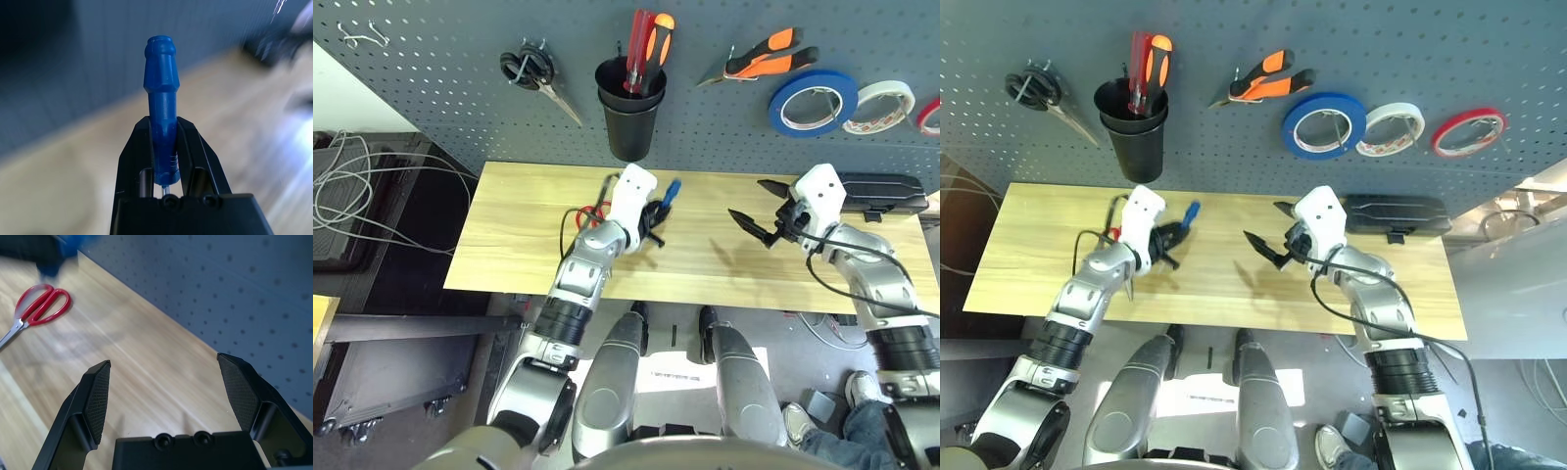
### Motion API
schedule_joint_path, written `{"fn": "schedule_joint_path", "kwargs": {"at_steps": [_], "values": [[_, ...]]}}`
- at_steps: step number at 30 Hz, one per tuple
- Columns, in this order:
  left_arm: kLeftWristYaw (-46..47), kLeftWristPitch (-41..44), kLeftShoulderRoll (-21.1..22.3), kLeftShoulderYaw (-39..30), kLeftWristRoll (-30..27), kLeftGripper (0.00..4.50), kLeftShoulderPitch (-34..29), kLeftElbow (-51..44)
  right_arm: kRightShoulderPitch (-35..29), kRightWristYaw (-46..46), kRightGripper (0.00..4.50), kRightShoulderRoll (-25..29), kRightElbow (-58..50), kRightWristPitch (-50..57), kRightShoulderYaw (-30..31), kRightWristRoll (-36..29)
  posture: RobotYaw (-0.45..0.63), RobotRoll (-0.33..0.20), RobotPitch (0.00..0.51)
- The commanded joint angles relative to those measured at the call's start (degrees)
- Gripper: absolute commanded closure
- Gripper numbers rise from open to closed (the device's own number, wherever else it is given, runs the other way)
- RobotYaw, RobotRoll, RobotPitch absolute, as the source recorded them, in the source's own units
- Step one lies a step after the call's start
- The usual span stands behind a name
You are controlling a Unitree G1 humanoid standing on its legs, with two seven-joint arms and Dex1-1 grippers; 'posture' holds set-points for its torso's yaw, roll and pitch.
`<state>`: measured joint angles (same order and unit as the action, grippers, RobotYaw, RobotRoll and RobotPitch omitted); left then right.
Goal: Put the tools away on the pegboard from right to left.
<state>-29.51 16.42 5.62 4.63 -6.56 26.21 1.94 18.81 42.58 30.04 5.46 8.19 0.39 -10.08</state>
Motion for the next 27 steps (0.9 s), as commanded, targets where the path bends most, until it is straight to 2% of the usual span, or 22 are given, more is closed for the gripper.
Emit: {"fn": "schedule_joint_path", "kwargs": {"at_steps": [1,5,10,13,23,27], "values": [[-3.9,-2.2,-1.5,-0.2,-6.9,3.94,-1.5,-6.1,-0.4,1.4,0.0,-0.1,1.5,-1.1,0.6,0.0,0.11,0.0,0.326],[-5.8,-0.6,-2.3,0.7,-12.0,3.94,-0.8,-11.3,0.4,1.9,0.0,-0.8,0.9,-0.7,1.3,-0.2,0.11,0.0,0.322],[-5.9,-0.3,-2.8,1.8,-15.2,3.94,1.4,-15.5,1.3,2.7,0.0,-1.9,-1.5,1.6,1.7,-1.8,0.1,0.0,0.322],[-4.6,0.0,-3.4,0.7,-17.2,3.94,5.1,-17.3,2.3,3.6,0.0,-3.1,-4.2,2.8,2.3,-3.2,0.1,0.0,0.322],[0.1,-3.4,-0.8,-5.0,-17.5,3.94,18.0,-16.0,6.1,5.0,0.0,-6.1,-9.1,7.9,4.1,-6.2,0.1,0.0,0.321],[2.5,-4.4,0.1,-7.6,-17.8,3.94,21.0,-14.5,8.2,4.5,0.0,-7.3,-9.8,9.7,3.4,-7.9,0.12,0.0,0.321]]}}
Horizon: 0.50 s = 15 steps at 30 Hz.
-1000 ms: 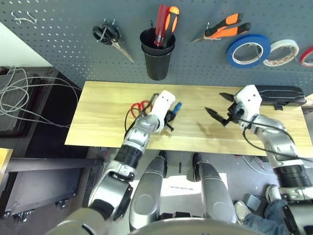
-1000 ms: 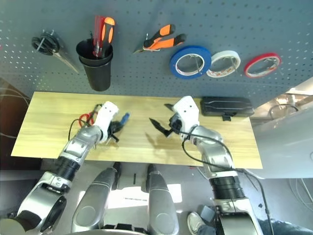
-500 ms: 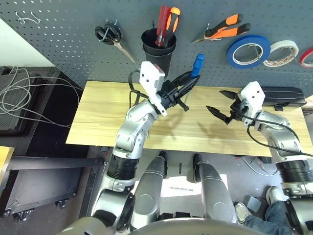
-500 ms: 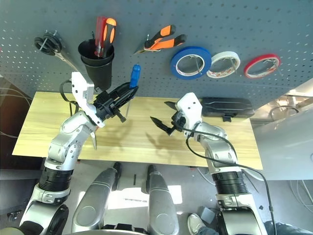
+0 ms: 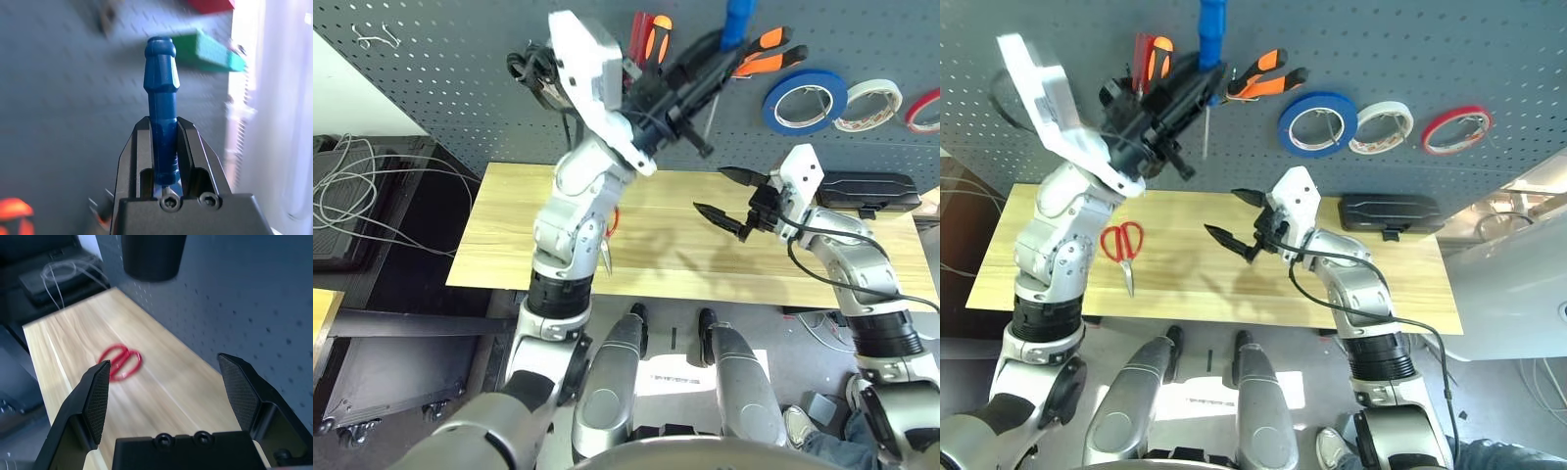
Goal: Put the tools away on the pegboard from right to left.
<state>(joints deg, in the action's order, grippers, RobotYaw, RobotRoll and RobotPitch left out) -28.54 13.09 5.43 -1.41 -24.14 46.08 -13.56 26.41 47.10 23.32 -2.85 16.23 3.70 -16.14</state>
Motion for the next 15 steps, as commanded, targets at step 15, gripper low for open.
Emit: {"fn": "schedule_joint_path", "kwargs": {"at_steps": [15], "values": [[5.0,-10.5,4.8,-3.9,6.7,3.94,3.5,15.4,3.9,-1.3,0.0,-4.0,-4.3,2.5,0.6,-3.7,0.11,0.0,0.319]]}}
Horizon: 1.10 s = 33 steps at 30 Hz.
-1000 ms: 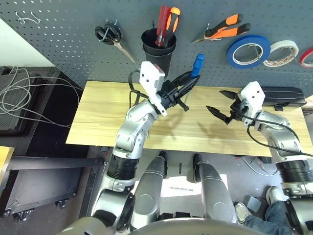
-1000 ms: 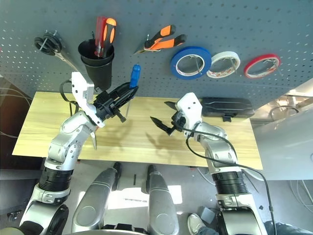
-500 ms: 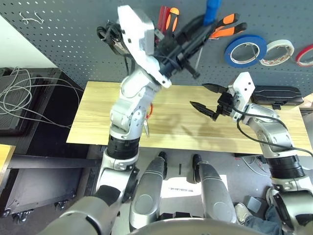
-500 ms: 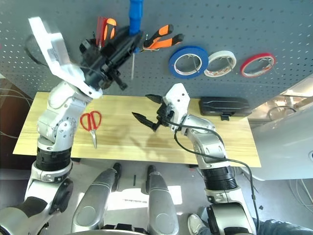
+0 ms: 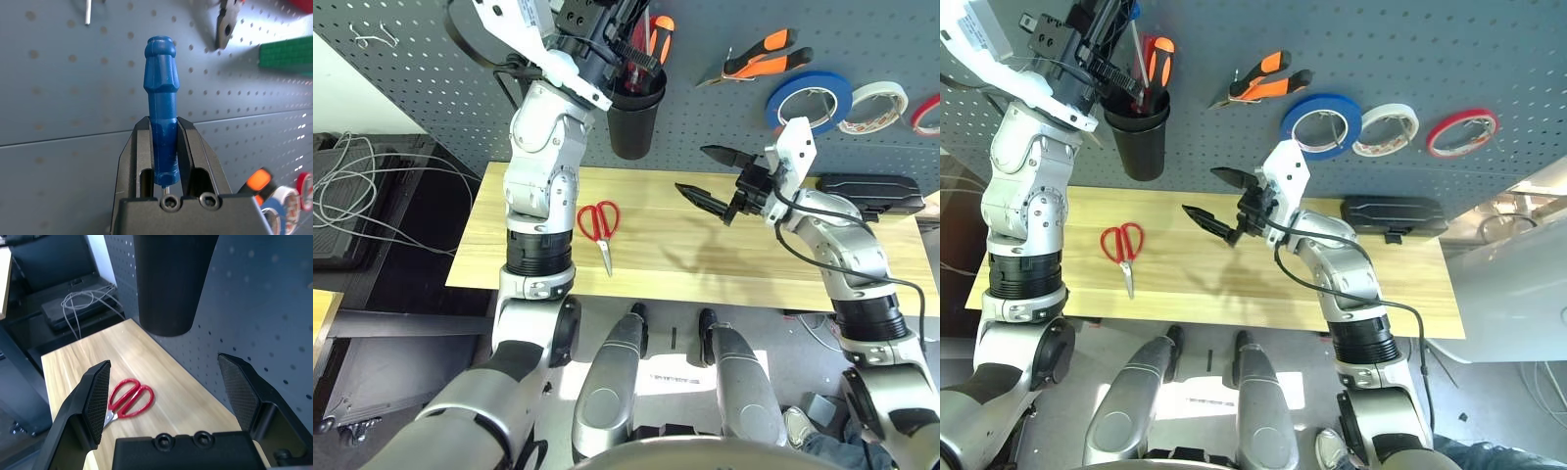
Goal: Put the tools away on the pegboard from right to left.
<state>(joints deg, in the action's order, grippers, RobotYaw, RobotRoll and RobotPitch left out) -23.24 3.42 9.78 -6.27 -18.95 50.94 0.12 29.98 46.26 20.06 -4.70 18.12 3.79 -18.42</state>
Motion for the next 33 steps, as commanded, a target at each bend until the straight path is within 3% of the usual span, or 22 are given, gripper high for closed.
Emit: {"fn": "schedule_joint_path", "kwargs": {"at_steps": [1,16,23,28,33], "values": [[0.0,-0.8,0.7,1.0,1.9,3.94,-1.5,2.2,0.7,-0.8,0.0,-1.1,-2.8,0.5,0.3,-1.5,0.11,0.0,0.319],[-1.0,2.1,1.3,2.1,2.7,3.94,-2.7,4.6,3.9,-5.4,0.0,-2.5,-2.3,-0.1,-1.9,-2.9,0.11,0.0,0.321],[-6.3,2.1,1.5,3.2,-1.6,1.65,-0.2,-2.4,0.0,-4.7,0.0,-0.2,-0.5,-0.8,-1.5,-1.2,0.11,0.0,0.32],[-11.8,7.2,2.0,9.0,-4.7,0.01,-1.0,-10.4,-6.0,-4.9,0.0,4.2,4.5,-2.2,-0.4,3.5,0.11,0.0,0.322],[-13.6,16.4,2.8,14.7,-5.6,0.01,-4.7,-11.9,-9.0,-9.9,0.0,7.1,12.0,-1.7,-0.1,10.6,0.1,0.0,0.324]]}}
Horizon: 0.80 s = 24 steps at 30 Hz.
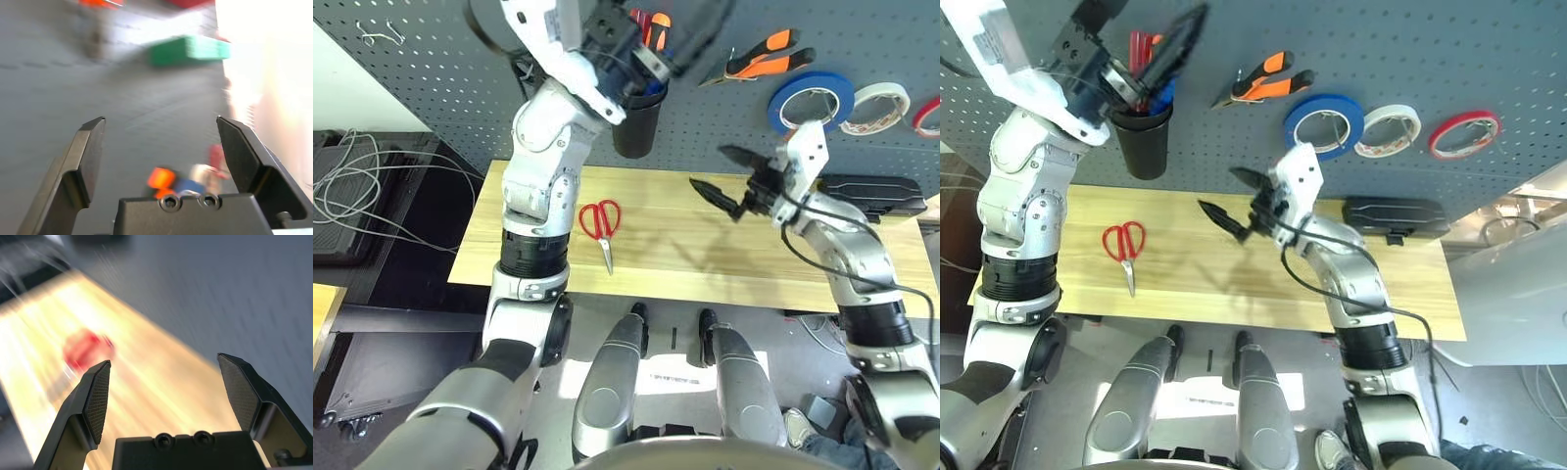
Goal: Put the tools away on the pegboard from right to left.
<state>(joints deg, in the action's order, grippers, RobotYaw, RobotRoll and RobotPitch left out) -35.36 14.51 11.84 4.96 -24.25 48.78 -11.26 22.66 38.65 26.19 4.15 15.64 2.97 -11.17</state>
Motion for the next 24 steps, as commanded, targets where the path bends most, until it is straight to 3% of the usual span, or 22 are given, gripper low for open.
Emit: {"fn": "schedule_joint_path", "kwargs": {"at_steps": [1,11,19,24], "values": [[-2.0,5.2,1.1,4.8,1.0,0.01,-3.2,-0.1,-1.9,-3.2,0.0,1.1,4.0,0.9,0.5,3.9,0.1,0.0,0.325],[-4.0,17.3,4.5,13.0,5.6,0.01,-10.4,6.8,-2.9,-8.9,0.0,0.4,4.9,9.7,-2.5,4.0,0.09,0.0,0.325],[-4.9,17.6,7.2,16.6,12.4,0.01,-14.8,14.8,-1.8,-10.1,0.0,-1.7,1.2,19.2,-3.2,1.5,0.08,0.0,0.324],[0.6,18.2,7.8,13.9,16.6,0.01,-17.4,21.3,0.5,-10.0,0.0,-3.6,-2.0,25.8,-2.4,-0.6,0.09,0.0,0.324]]}}
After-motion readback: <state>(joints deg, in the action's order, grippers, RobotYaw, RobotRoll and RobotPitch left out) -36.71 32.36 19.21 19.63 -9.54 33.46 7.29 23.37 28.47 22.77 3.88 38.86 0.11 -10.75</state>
